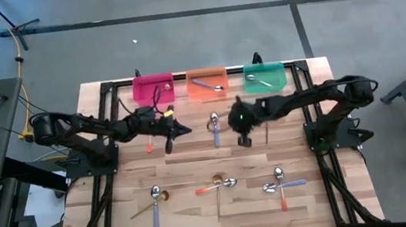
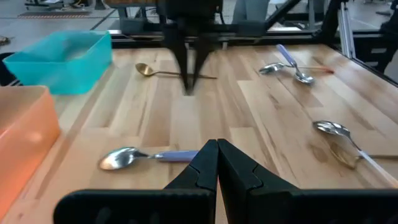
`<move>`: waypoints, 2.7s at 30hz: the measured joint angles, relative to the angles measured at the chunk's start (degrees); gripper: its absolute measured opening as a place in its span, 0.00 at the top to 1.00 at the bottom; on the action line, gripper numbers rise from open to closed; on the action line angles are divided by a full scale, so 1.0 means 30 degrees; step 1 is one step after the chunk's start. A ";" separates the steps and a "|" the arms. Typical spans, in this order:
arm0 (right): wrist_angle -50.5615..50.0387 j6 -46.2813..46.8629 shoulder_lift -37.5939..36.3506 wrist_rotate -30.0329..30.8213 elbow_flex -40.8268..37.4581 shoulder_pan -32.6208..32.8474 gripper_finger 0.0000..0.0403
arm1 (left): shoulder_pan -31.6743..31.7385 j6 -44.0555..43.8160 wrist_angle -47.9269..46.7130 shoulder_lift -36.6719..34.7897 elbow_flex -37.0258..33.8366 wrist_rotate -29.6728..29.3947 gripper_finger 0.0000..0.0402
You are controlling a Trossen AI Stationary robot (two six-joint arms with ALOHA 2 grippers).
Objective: Sort silverware by color (type)
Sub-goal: Put the bottom right light violet spoon into the orange bin
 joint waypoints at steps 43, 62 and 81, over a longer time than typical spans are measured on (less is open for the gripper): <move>-1.0361 1.9476 0.0039 -0.1225 0.0285 1.7005 0.60 | -0.4020 -0.0479 0.0193 0.0007 -0.1428 -0.2696 1.00; -0.9225 1.8428 0.1880 -0.1362 0.0335 1.6997 0.91 | -0.4020 -0.0920 0.0255 0.0007 -0.1428 -0.3552 1.00; -1.0287 1.5294 -0.0449 -0.0224 0.2510 1.4718 0.94 | -0.4006 -0.2878 0.1078 0.0007 -0.1406 -0.5579 1.00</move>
